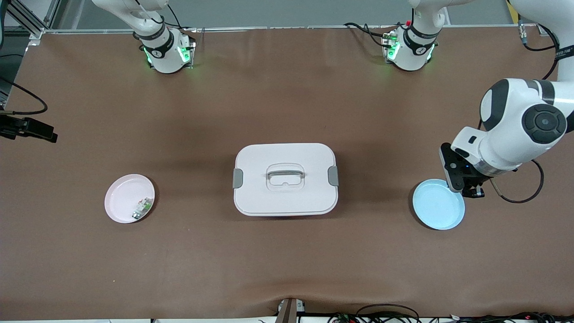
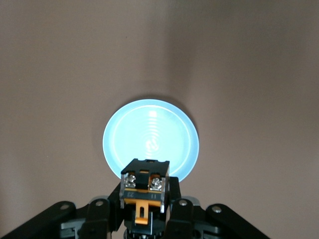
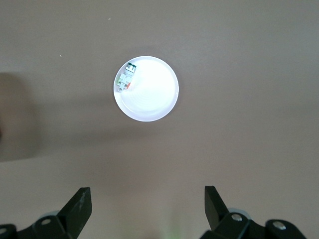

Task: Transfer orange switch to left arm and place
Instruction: 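Lower the switch onto the blue plate with the left gripper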

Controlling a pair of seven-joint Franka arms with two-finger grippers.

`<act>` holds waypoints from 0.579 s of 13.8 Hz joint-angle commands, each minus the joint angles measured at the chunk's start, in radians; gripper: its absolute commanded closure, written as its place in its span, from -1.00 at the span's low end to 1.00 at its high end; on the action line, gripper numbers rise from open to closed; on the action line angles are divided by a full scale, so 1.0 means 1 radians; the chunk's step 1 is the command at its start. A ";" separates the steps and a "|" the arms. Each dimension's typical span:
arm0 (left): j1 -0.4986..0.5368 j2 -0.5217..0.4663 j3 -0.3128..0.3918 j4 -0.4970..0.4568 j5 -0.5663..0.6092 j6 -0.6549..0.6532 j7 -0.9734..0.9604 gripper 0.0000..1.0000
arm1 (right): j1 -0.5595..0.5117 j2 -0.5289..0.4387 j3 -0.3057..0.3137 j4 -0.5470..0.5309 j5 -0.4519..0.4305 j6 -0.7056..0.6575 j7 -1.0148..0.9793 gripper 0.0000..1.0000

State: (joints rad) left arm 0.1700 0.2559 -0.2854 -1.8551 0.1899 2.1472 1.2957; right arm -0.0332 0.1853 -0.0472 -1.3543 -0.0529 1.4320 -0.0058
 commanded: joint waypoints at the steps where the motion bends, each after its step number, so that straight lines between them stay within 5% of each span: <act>1: 0.032 -0.073 -0.011 -0.146 0.016 0.115 0.036 1.00 | -0.024 -0.015 0.010 -0.002 0.027 -0.010 0.003 -1.00; 8: 0.094 -0.050 -0.011 -0.297 0.016 0.363 0.128 1.00 | -0.049 -0.033 0.013 -0.011 0.031 -0.013 -0.100 -1.00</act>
State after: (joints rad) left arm 0.2197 0.2246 -0.2856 -2.0892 0.1904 2.4280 1.3674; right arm -0.0477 0.1767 -0.0478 -1.3541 -0.0408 1.4298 -0.0570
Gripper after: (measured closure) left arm 0.648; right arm 0.000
